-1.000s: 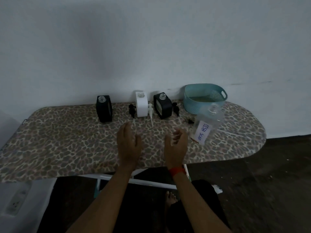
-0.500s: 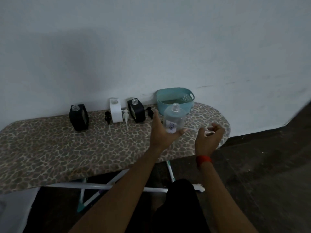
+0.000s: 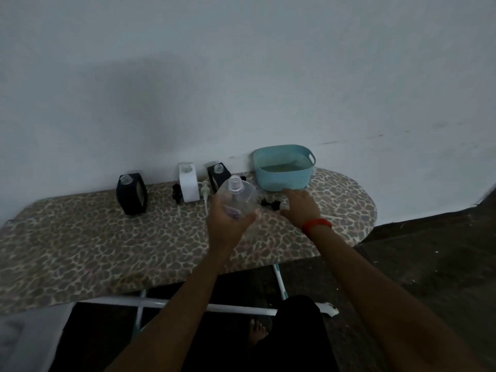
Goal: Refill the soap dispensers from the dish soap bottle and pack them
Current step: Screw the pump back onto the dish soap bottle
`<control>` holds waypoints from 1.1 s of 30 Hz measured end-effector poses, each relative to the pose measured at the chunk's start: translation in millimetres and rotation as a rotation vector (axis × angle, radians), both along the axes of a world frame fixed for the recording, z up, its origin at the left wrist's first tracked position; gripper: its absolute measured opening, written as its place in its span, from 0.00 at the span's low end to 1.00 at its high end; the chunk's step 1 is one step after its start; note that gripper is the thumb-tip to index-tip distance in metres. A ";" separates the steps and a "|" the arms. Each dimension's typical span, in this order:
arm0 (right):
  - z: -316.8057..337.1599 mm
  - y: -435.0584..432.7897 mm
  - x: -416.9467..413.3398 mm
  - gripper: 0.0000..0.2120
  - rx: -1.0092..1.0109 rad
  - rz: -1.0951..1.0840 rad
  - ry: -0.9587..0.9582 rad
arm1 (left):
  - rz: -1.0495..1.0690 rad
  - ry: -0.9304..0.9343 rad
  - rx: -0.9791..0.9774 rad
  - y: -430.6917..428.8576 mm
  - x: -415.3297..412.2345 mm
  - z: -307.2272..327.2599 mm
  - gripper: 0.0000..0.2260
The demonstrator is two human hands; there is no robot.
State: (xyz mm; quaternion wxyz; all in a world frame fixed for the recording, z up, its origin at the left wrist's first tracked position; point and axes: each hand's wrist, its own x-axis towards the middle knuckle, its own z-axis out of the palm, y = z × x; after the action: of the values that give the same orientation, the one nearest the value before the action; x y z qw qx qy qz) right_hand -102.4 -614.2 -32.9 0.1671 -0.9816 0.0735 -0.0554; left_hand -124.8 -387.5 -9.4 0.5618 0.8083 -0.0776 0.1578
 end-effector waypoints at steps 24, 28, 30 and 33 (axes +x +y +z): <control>272.7 106.3 -24.6 0.16 0.794 0.425 -0.800 | -0.120 0.017 -0.012 45.9 -4.7 -11.0 0.39; 256.6 120.8 -22.9 0.16 0.814 0.389 -0.791 | -0.138 0.031 -0.020 48.0 -4.6 -14.0 0.39; 249.3 126.8 -21.7 0.16 0.833 0.372 -0.783 | -0.146 0.030 -0.019 48.4 -4.1 -14.4 0.40; 243.4 132.6 -18.8 0.17 0.830 0.355 -0.775 | -0.148 0.034 -0.017 49.2 -2.8 -14.3 0.39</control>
State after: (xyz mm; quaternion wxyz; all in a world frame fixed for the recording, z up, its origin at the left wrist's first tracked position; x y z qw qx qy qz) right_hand -121.3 -481.6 210.5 0.5583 -0.7398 -0.1425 -0.3474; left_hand -127.6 -338.3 -23.7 0.5799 0.7983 -0.1264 0.1027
